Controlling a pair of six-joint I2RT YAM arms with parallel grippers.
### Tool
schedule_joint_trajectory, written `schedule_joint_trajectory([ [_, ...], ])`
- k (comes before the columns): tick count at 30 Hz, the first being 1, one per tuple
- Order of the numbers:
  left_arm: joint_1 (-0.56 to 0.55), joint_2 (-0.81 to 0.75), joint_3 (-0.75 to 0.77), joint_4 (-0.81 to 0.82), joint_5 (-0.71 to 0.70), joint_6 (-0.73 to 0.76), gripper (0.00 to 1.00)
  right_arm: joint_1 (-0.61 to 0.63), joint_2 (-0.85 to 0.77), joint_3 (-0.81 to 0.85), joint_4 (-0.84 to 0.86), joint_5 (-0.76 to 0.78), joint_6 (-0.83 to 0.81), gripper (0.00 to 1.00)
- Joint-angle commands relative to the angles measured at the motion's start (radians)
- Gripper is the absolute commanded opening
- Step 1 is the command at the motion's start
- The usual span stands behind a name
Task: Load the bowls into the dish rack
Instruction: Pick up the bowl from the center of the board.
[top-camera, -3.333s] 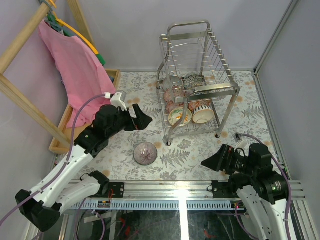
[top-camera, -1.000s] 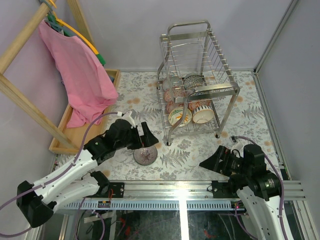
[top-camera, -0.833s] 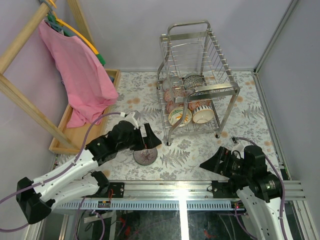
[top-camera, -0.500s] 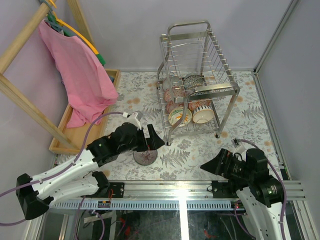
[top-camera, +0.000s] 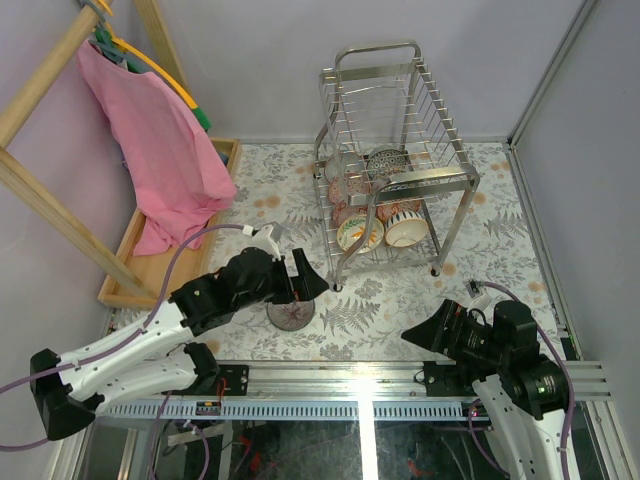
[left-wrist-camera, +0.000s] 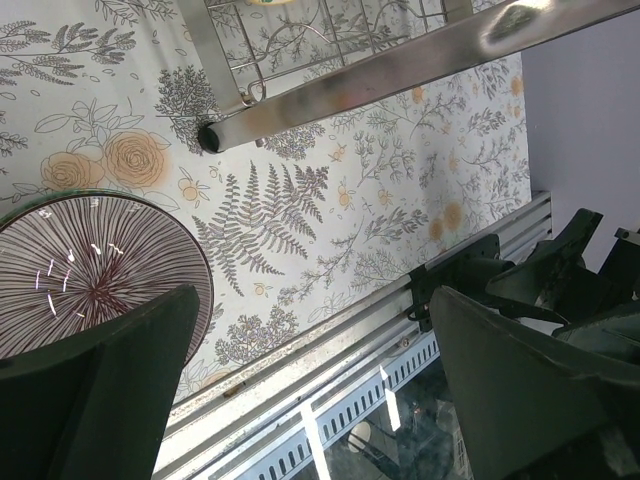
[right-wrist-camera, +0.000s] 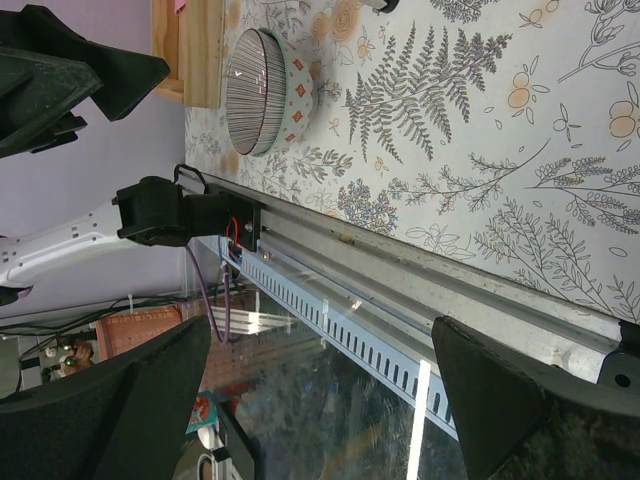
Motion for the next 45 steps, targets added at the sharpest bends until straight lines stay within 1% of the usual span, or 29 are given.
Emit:
schedule_joint_trajectory([
  [1, -0.007, -0.012, 0.022, -0.007, -0.034, -0.002, 1.0, -0.003, -0.007, 0.013, -0.02, -0.036, 0.039, 0.99],
  [11, -0.007, -0.017, 0.061, -0.054, -0.062, 0.033, 1.0, -0.003, -0.004, 0.031, -0.034, -0.04, 0.048, 1.0],
  [15, -0.007, -0.017, 0.084, -0.083, -0.051, 0.055, 1.0, -0.003, 0.005, 0.016, 0.009, -0.054, 0.082, 0.99],
  [19, -0.007, -0.069, 0.076, -0.094, -0.048, 0.06, 1.0, -0.003, 0.009, -0.005, 0.046, -0.057, 0.126, 1.0],
  [26, -0.007, -0.152, 0.046, -0.106, -0.049, 0.08, 1.0, -0.002, 0.004, 0.026, 0.075, -0.005, 0.187, 1.0],
  [34, -0.007, -0.24, -0.003, -0.128, -0.038, 0.063, 1.0, -0.003, 0.067, 0.016, 0.133, 0.003, 0.189, 1.0],
  [38, -0.008, -0.287, 0.002, -0.166, -0.053, 0.054, 1.0, -0.003, 0.091, 0.006, 0.202, -0.01, 0.209, 0.99],
  [45, -0.007, -0.298, 0.042, -0.221, -0.063, 0.049, 1.0, -0.002, 0.139, -0.004, 0.261, -0.025, 0.199, 0.99],
])
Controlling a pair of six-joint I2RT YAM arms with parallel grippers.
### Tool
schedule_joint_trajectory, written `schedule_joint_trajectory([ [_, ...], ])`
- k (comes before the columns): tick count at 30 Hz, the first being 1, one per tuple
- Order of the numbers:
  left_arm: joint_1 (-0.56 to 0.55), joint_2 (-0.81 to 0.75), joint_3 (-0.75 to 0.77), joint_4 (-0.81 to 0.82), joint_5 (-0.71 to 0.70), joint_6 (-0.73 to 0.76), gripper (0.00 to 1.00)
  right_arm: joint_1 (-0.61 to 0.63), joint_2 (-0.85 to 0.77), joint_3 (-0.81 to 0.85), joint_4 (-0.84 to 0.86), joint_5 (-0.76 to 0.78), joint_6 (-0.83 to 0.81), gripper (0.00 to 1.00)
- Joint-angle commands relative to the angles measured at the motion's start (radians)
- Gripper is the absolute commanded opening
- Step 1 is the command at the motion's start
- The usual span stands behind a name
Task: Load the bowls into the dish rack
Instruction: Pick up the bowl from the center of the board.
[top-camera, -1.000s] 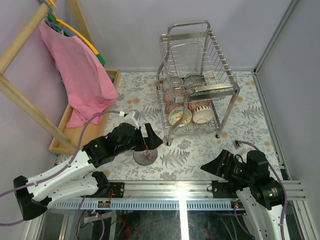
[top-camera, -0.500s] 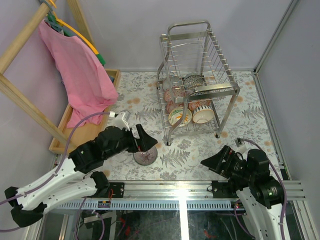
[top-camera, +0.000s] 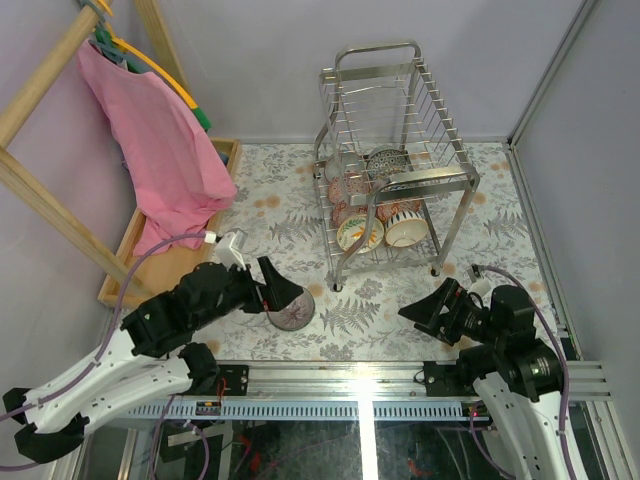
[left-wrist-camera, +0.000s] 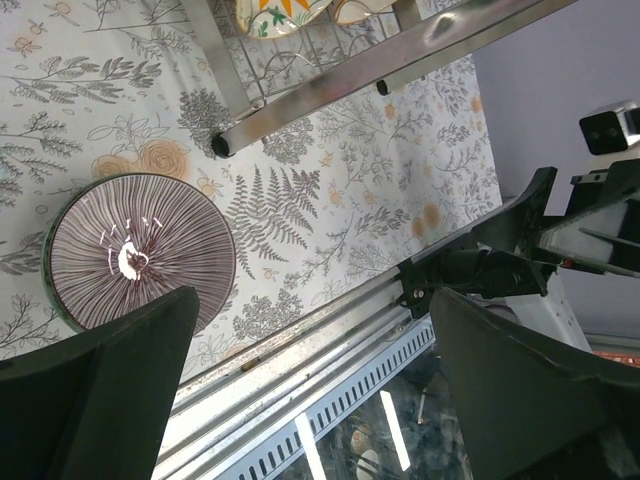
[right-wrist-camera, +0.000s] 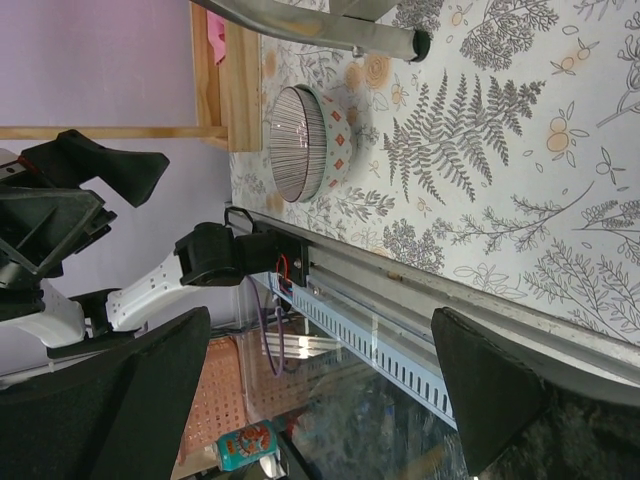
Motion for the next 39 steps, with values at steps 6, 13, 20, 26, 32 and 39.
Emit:
schedule_joint_trajectory([
  [6, -0.004, -0.037, 0.051, -0.083, -0.03, -0.015, 1.0, -0.003, 0.033, -0.022, 0.122, -0.063, 0.048, 0.99],
  [13, -0.005, -0.008, 0.089, -0.114, -0.033, -0.008, 1.0, -0.002, 0.026, -0.034, 0.143, -0.07, 0.057, 0.99],
  [20, -0.005, 0.037, 0.083, -0.085, -0.031, -0.01, 1.0, -0.002, -0.027, -0.045, 0.078, -0.076, 0.029, 1.0],
  [26, -0.004, 0.067, 0.096, -0.089, -0.015, -0.022, 1.0, -0.002, -0.071, -0.086, 0.068, -0.078, 0.021, 0.99],
  [32, -0.004, 0.04, 0.106, -0.127, -0.026, -0.03, 1.0, -0.002, -0.081, -0.172, 0.163, -0.112, 0.058, 0.99],
  [39, -0.003, -0.018, 0.054, -0.176, -0.058, -0.071, 1.0, -0.003, 0.007, -0.147, 0.166, -0.122, -0.018, 0.99],
])
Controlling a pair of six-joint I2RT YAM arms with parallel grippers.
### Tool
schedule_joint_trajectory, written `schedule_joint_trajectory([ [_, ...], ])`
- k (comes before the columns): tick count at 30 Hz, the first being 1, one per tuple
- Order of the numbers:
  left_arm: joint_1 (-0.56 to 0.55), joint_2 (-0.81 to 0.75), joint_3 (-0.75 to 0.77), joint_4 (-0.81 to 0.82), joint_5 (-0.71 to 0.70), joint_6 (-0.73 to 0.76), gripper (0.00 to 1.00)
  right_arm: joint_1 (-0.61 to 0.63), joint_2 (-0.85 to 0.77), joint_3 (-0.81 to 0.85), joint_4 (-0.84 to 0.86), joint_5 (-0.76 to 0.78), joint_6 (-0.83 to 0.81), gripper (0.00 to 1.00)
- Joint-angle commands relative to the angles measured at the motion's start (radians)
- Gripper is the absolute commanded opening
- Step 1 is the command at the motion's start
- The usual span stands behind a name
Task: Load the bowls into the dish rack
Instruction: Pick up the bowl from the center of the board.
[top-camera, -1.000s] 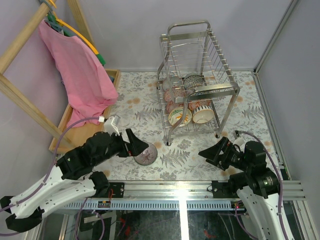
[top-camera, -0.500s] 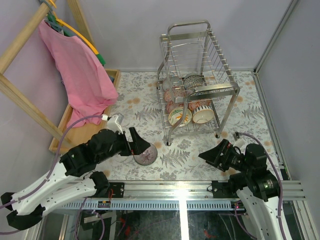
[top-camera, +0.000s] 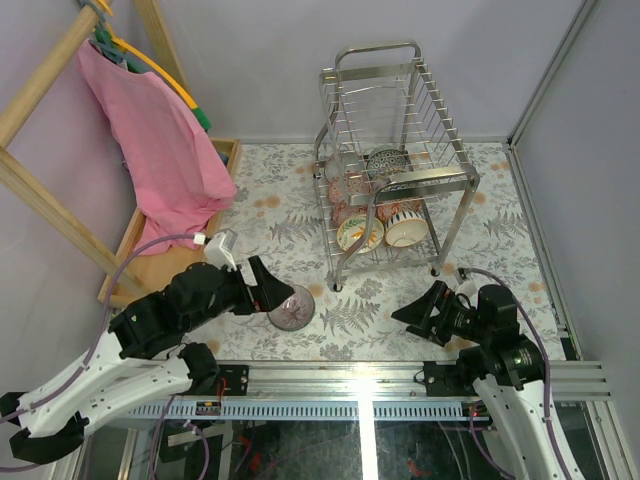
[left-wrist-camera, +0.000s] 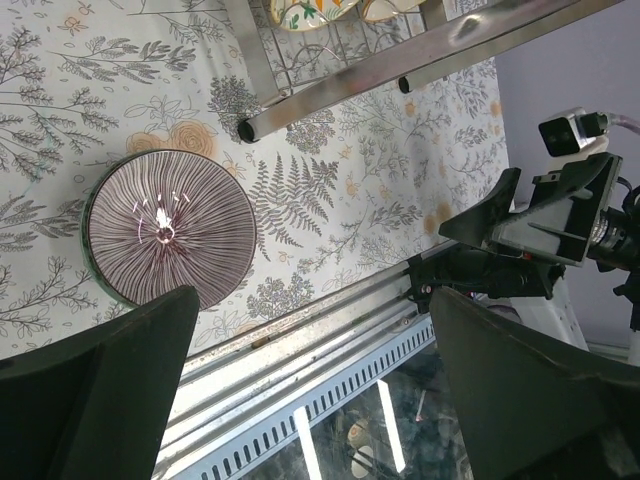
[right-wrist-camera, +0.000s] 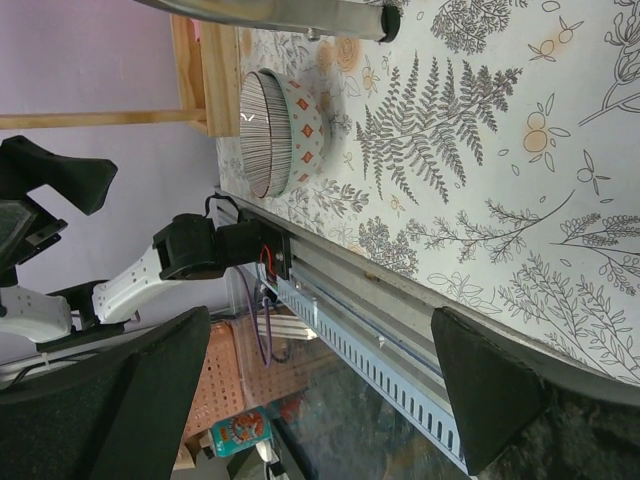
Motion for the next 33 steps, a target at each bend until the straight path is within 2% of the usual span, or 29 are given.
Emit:
schedule_joint_trajectory([
  [1, -0.004, -0.024, -0.036, -0.032, -0.026, -0.041, 1.0, -0.003, 0.039, 0.04, 0.026, -0.06, -0.043, 0.99],
  [15, -0.003, -0.019, -0.13, -0.037, -0.087, -0.142, 1.0, -0.003, 0.058, -0.019, 0.076, -0.079, -0.063, 0.99],
  [21, -0.004, 0.028, -0.102, -0.056, -0.085, -0.13, 1.0, -0.002, 0.074, -0.03, 0.118, -0.09, -0.056, 0.99],
  [28, -0.005, 0.023, -0.146, -0.073, -0.097, -0.171, 1.0, -0.002, 0.069, -0.009, 0.068, -0.104, -0.09, 1.0],
  [33, -0.004, 0.04, -0.18, -0.074, -0.081, -0.2, 1.0, -0.003, -0.005, -0.029, 0.038, -0.105, -0.064, 1.0],
])
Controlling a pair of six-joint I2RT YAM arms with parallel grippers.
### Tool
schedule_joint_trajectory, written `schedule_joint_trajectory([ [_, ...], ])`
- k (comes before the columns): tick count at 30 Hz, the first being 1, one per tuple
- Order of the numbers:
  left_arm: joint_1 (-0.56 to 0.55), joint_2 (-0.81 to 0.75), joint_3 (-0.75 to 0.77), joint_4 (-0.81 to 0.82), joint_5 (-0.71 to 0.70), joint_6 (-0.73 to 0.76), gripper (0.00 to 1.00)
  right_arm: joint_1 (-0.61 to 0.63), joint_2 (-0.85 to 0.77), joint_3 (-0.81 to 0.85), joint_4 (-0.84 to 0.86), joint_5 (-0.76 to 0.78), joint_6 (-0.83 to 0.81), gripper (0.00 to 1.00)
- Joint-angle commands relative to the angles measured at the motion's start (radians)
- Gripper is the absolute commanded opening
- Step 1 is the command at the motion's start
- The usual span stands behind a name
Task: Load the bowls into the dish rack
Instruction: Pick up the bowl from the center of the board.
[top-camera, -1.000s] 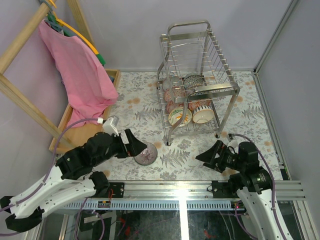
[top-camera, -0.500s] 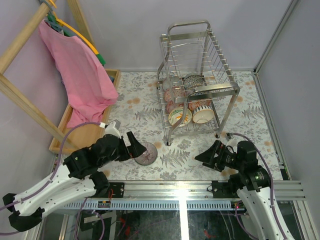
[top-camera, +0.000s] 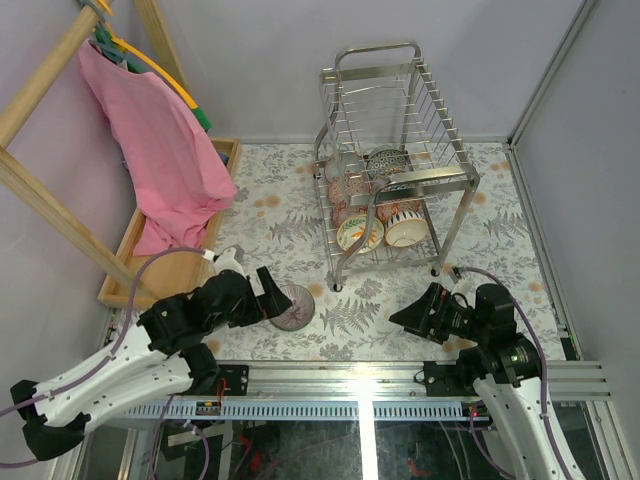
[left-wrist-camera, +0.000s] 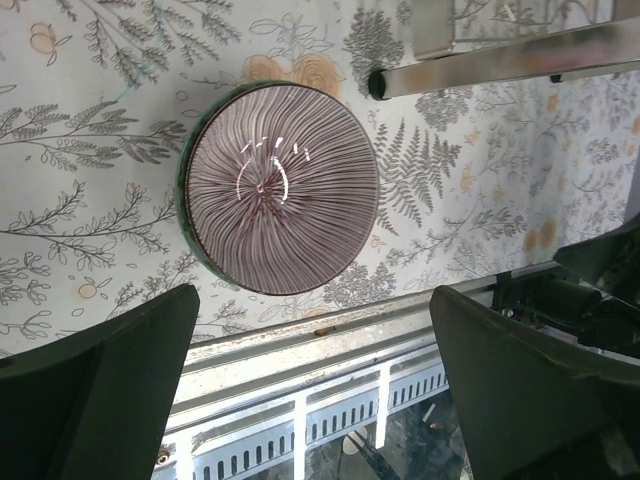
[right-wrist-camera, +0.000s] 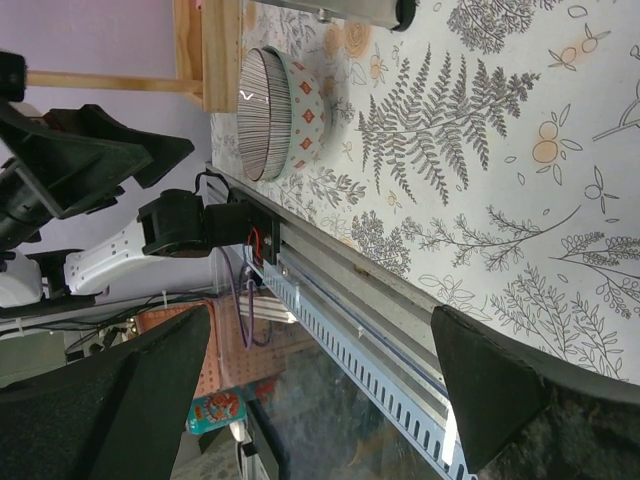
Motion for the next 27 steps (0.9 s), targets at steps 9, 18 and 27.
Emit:
schedule_joint_trajectory([
  [9, -0.005, 0.012, -0.124, 0.065, -0.008, -0.104, 1.0, -0.003, -0.121, -0.005, -0.095, -0.051, 0.018, 1.0],
  [18, -0.003, 0.104, -0.102, 0.048, -0.127, -0.109, 0.97, -0.001, -0.098, 0.013, -0.095, -0.055, 0.007, 0.99],
  [27, -0.004, 0.173, -0.083, 0.048, -0.195, -0.093, 0.75, -0.003, -0.082, 0.038, -0.124, -0.053, -0.018, 0.99],
])
